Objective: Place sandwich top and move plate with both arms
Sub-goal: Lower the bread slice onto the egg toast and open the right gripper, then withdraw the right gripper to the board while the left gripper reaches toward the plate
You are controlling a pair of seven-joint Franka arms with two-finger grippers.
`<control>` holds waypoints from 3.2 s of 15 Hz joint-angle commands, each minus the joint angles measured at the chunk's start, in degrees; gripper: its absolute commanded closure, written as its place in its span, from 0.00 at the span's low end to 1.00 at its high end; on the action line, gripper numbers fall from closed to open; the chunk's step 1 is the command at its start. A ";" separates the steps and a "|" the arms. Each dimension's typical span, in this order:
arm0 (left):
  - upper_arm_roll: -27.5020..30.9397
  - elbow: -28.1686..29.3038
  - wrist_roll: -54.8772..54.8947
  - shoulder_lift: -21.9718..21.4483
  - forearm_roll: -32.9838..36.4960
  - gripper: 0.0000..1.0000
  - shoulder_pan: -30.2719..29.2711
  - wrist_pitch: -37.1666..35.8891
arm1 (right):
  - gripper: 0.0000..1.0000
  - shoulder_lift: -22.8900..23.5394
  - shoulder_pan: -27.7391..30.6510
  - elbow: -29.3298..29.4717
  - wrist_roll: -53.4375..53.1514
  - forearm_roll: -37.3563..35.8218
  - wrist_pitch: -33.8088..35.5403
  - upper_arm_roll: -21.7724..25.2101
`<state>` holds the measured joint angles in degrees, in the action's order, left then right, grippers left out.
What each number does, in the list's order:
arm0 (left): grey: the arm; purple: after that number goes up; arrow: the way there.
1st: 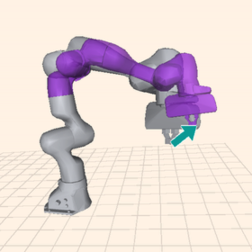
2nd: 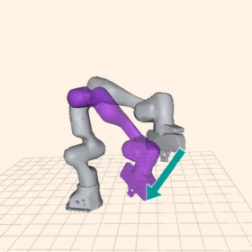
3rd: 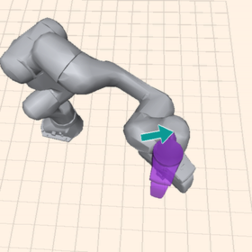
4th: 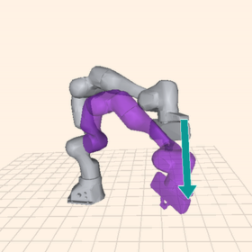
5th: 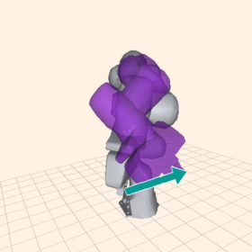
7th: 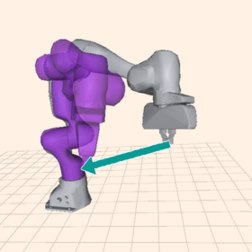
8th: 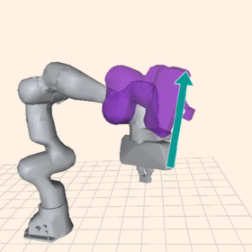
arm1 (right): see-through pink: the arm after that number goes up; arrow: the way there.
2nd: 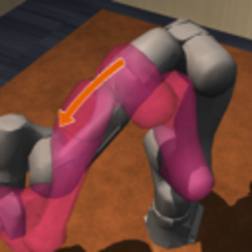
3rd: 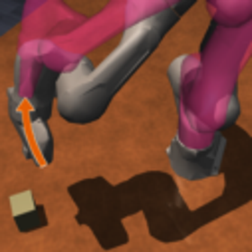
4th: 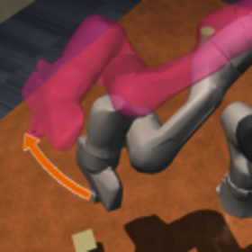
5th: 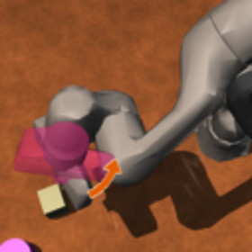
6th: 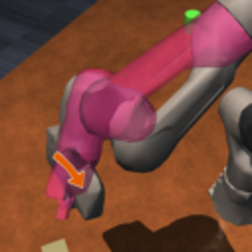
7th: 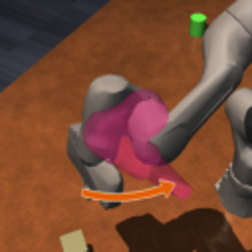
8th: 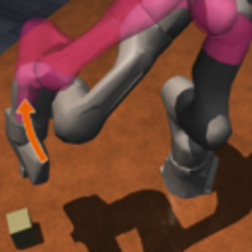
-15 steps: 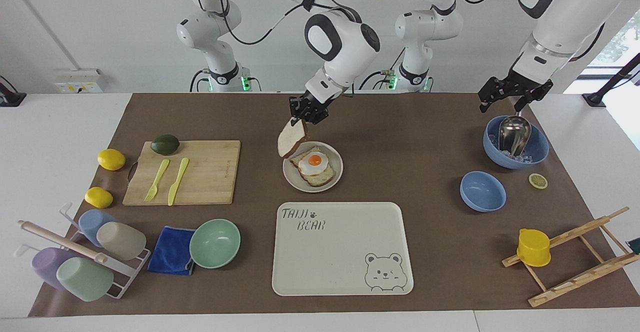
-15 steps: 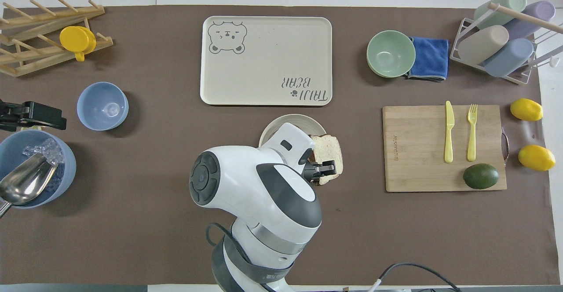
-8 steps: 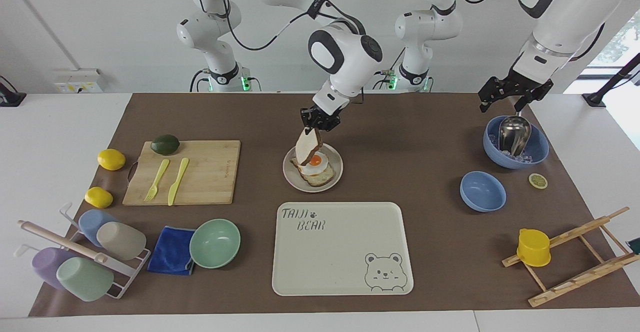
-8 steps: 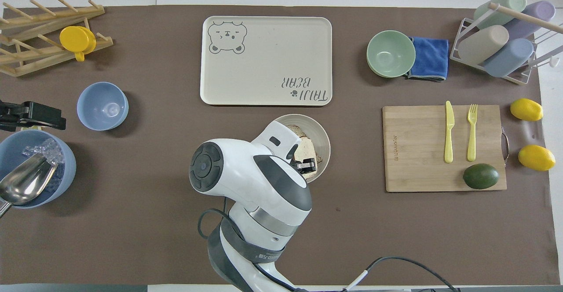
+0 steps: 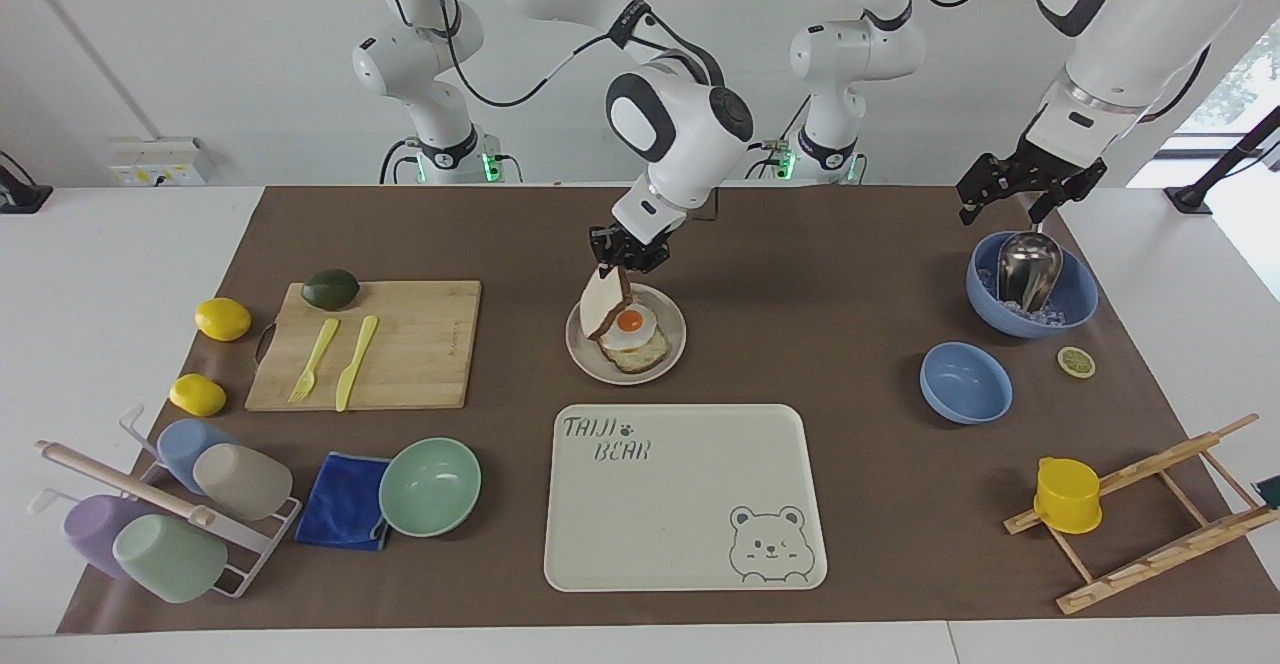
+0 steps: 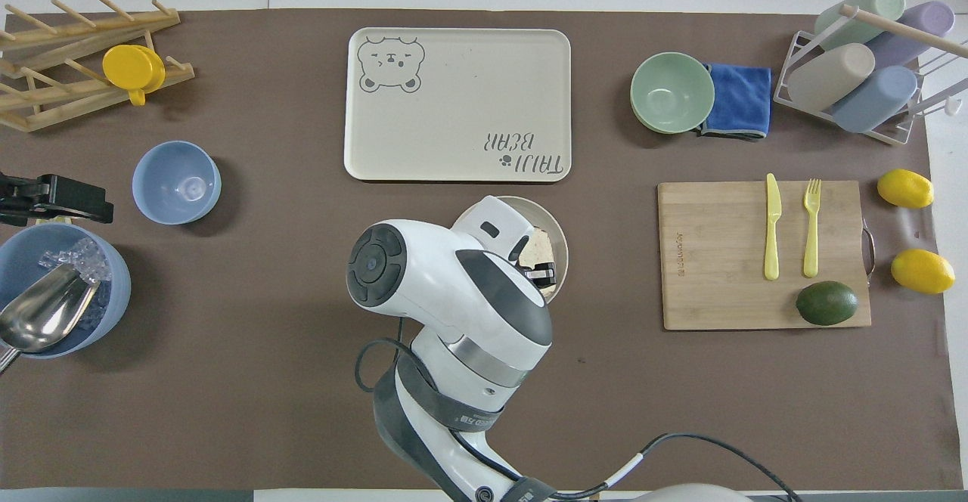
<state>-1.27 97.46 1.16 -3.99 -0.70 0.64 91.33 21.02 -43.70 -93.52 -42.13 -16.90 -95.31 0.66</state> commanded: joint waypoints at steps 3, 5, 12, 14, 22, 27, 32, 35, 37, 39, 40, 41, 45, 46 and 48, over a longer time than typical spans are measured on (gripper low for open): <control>0.57 1.24 0.24 -1.38 0.96 0.00 0.50 0.16 | 1.00 -0.72 0.73 -2.72 0.29 1.17 -4.62 -0.57; 0.57 1.24 0.24 -1.38 0.96 0.00 0.50 0.16 | 1.00 -0.63 0.90 -2.81 0.29 2.48 -5.85 -0.57; 0.57 1.33 0.07 -1.38 0.96 0.00 0.50 0.16 | 0.85 -0.54 2.13 -4.83 0.82 4.42 -14.54 -0.57; 0.57 1.33 -0.02 -1.38 0.96 0.00 0.50 0.42 | 0.75 -0.46 3.10 -6.14 0.91 8.88 -19.45 -0.57; 0.57 1.60 0.07 -1.55 0.96 0.00 0.42 0.60 | 0.36 -0.37 2.13 -4.84 0.47 17.42 -26.07 -0.57; 0.57 2.03 -0.02 -1.73 0.88 0.00 0.42 0.95 | 0.00 -6.85 8.79 -2.63 4.22 17.87 -19.77 -0.31; 0.57 6.95 -1.51 -3.39 -3.76 0.00 0.42 5.51 | 0.00 -13.28 21.26 -1.58 19.34 17.96 -5.53 -0.13; 0.39 9.50 -4.06 -2.79 -8.34 0.00 1.82 8.67 | 0.00 -17.23 27.25 -1.58 24.10 18.04 2.04 -0.05; 0.48 11.87 -6.33 -2.34 -12.03 0.00 3.83 12.79 | 0.00 -18.38 29.54 -1.49 24.99 17.96 6.61 0.04; 0.39 14.68 -11.95 -1.82 -12.75 0.00 7.69 17.89 | 0.00 -20.22 31.74 -1.49 28.05 17.87 10.56 0.13; 0.39 15.91 -13.63 -1.29 -12.84 0.00 9.36 19.91 | 0.00 -20.49 32.80 -1.67 30.15 17.96 11.11 0.13; 0.39 17.05 -14.25 -0.42 -13.71 0.00 10.69 22.37 | 0.00 -20.67 33.94 -2.45 32.18 17.96 10.50 0.13; 0.39 18.82 -21.35 5.63 -16.61 0.00 19.20 32.21 | 0.00 -21.99 34.65 -3.42 34.57 17.69 10.76 0.04; 0.39 18.82 -21.99 7.92 -16.62 0.00 21.14 35.02 | 0.00 -21.99 35.09 -3.51 34.57 17.43 11.02 -0.04; 0.39 19.00 -22.08 11.71 -16.79 0.00 24.75 38.47 | 0.00 -21.99 37.71 -3.43 36.14 17.34 11.20 -0.39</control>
<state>-1.85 116.42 -20.09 4.10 -16.62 21.88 126.00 0.68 -9.38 -95.15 -8.91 -0.34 -84.20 1.26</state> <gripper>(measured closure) 0.000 0.000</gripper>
